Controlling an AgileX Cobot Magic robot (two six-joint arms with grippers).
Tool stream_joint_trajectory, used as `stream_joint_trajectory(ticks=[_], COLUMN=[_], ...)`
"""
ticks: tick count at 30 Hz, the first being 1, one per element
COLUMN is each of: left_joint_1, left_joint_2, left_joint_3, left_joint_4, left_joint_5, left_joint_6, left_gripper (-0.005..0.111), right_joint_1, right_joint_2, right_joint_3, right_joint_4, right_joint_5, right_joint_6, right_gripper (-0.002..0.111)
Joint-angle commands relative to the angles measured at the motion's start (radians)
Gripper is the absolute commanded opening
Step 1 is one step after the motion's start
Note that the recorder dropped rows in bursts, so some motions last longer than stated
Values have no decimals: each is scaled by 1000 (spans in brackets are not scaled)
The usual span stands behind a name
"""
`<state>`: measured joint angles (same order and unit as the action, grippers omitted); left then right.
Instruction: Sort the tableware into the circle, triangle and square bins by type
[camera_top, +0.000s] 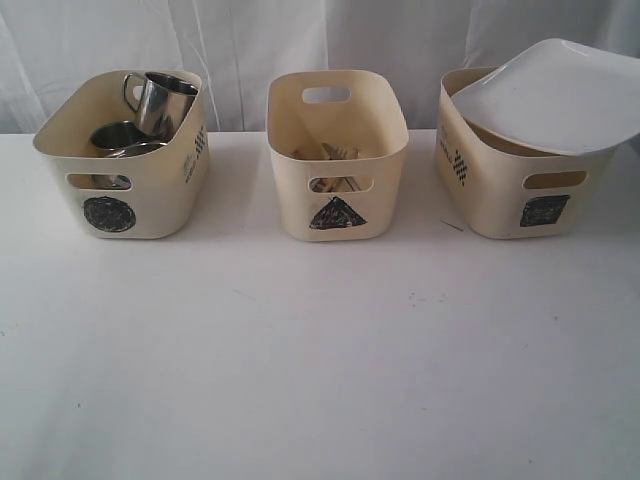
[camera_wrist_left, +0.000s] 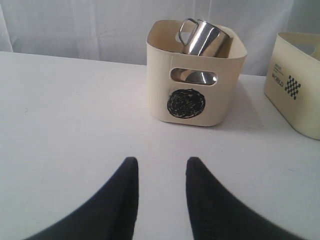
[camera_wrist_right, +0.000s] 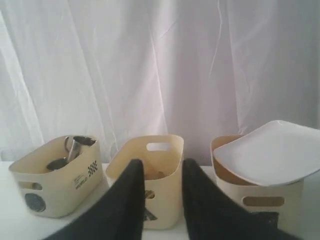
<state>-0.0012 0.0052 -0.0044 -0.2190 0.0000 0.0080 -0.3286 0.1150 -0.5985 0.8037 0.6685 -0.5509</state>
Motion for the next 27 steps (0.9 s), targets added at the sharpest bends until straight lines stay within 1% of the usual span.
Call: stream_joint_trajectory(ticks=[1, 5, 12, 16, 22, 27], left_joint_1=[0, 0, 0, 0, 0, 0], left_joint_2=[-5, -5, -5, -5, -5, -5], left_joint_3=[4, 4, 4, 4, 4, 4], left_joint_4=[-5, -5, -5, -5, -5, -5], left_joint_5=[0, 0, 0, 0, 0, 0], left_joint_6=[-8, -8, -8, -8, -8, -8], left_gripper=[38, 38, 38, 38, 38, 38], right_joint_1=[3, 3, 3, 3, 3, 3], right_joint_2=[-105, -115, -115, -115, -115, -115], right_joint_3=[51, 69, 98, 98, 98, 98], right_joint_4=[-54, -124, -141, -141, -159, -167], right_joint_5=[115, 190, 214, 227, 208, 142], right_joint_6=[52, 132, 180, 285, 292, 292], right_gripper=[10, 0, 0, 0, 0, 0])
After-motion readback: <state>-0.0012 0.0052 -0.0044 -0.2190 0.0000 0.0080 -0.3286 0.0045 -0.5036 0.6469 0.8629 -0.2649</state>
